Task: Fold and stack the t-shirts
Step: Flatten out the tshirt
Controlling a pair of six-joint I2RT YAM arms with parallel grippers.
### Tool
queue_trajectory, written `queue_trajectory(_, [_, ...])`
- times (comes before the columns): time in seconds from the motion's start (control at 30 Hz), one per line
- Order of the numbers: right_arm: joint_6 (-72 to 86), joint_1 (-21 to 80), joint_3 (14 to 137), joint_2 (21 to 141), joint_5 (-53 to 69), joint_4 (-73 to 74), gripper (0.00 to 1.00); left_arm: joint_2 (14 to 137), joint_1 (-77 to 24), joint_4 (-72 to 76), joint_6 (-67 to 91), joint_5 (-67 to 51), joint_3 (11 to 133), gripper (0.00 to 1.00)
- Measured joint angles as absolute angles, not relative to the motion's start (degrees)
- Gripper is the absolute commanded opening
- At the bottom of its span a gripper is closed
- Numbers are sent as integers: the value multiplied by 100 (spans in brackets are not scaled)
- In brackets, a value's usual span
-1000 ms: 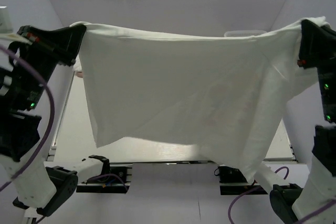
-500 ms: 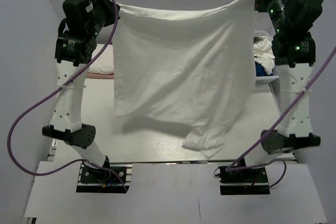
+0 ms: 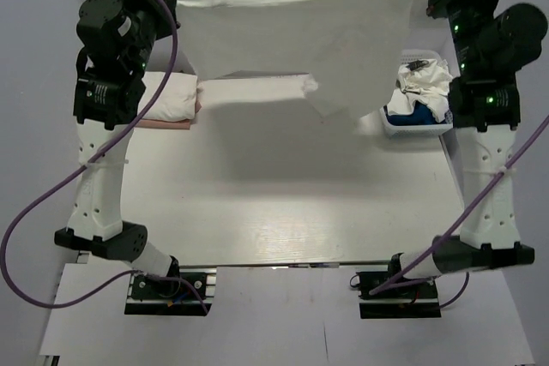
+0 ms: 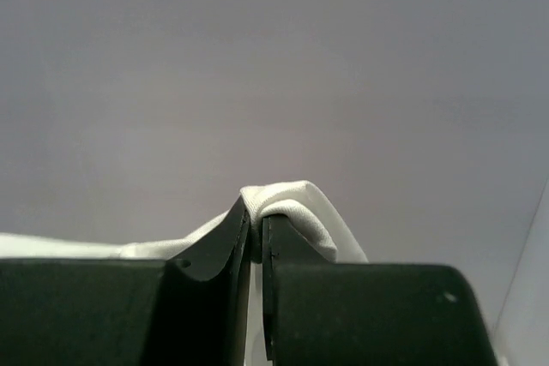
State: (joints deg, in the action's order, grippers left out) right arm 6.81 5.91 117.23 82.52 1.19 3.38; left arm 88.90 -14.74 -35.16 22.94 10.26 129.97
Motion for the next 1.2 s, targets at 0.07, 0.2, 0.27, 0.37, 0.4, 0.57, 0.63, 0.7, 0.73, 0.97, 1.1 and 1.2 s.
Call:
queue_trajectory(0.07, [663,591,10838,7738,180,126,0,8545,-1474,-3402,2290,1055,12379,0])
queue_trajectory(0.2, [727,591,8556,6667,427,-268,0,7730,-1474,-3109,2303,1066,10449,0])
queue_trajectory(0.27, [810,591,7328,6243,622,-515,0,7395,-1474,-3039,2324,1116,9384,0])
queue_trajectory(0.37, [923,591,5887,5927,943,-366,0,7161,-1474,-3024,2412,1160,8125,0])
queue_trajectory(0.4, [969,591,5529,5909,1031,-252,0,7105,-1474,-3013,2456,1157,7773,0])
queue_trajectory(0.57, [1118,613,4626,5468,1225,366,0,6654,-1474,-3087,2655,1120,6488,0])
queue_trajectory(0.63, [1160,613,4508,5144,1225,497,0,6407,-1474,-3144,2729,1090,6176,0])
queue_trajectory(0.7, [1190,613,4482,4912,1214,576,0,6233,-1474,-3144,2768,1094,6005,0])
queue_trajectory(0.73, [1205,613,4480,4842,1219,611,0,6173,-1474,-3148,2773,1114,5961,0])
queue_trajectory(0.97, [1302,617,4856,5596,1286,996,0,6923,-1468,-3291,2545,1413,6757,0])
queue_trajectory(1.1, [1308,631,5612,6110,1278,1227,0,7730,-1435,-3293,2377,1699,7782,0])
queue_trajectory(1.2, [1304,652,6077,6154,1258,1234,0,8029,-1431,-3297,2318,1662,8270,0])
